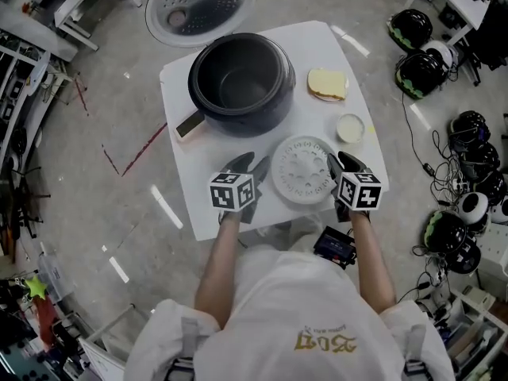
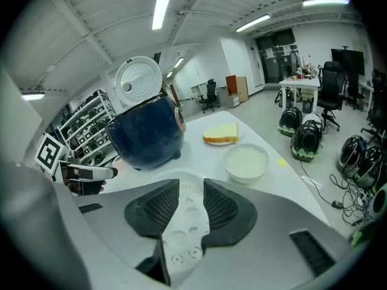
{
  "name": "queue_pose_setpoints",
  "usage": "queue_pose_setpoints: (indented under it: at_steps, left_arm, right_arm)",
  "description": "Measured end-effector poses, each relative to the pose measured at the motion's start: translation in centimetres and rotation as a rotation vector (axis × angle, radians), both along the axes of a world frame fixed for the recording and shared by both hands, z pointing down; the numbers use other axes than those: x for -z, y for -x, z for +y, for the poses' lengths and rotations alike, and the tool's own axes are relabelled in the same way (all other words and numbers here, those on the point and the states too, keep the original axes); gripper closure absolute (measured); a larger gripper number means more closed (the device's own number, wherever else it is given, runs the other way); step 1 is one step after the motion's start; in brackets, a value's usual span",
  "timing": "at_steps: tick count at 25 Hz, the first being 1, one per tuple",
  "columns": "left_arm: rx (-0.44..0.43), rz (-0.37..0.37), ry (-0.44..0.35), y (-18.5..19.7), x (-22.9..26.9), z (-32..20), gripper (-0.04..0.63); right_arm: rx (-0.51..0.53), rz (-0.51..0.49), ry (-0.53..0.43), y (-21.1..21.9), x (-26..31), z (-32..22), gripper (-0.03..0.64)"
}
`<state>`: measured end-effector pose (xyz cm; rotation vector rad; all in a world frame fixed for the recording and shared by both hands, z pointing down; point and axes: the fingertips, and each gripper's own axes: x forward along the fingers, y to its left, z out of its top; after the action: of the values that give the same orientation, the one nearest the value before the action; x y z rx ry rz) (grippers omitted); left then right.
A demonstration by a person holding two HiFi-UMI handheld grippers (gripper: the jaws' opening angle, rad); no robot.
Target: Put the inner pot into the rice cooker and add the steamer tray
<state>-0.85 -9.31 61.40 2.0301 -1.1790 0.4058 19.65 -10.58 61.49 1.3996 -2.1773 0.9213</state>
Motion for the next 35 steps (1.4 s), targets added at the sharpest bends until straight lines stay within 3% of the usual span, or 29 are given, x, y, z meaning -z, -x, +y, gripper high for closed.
queue_pose_setpoints:
  at_steps: [10,21,24,29,35]
  left_arm:
    - [-0.041,-0.006,0.114,-2.2,-4.3,1.0,0.387]
    - [-0.054,-0.007,0.171,-3.2,-6.6,1.7,0.391]
    - [-0.071,-0.021,0.214,-3.3,-7.8,2.1,0.414]
    - [-0.083,0.059,0.267,-4.2,-7.6,2.3,0.498]
    - [-0.081,0.046,0.279,-3.9,-7.7,2.2,0.505]
  right_arm:
    - [-0.017,0.049,0.104,-2.1,-4.7,1.8,0.472]
    - [-0.033,0.071,0.158,-2.9,-6.9,2.6,0.472]
    - [-0.034,0.073,0.170,-3.1,-7.2,2.8,0.476]
    - [-0.025,0.076,0.175,-2.8,-7.5,2.8,0.511]
    - [-0.031,0.062,0.198,-2.5,-7.6,2.8,0.534]
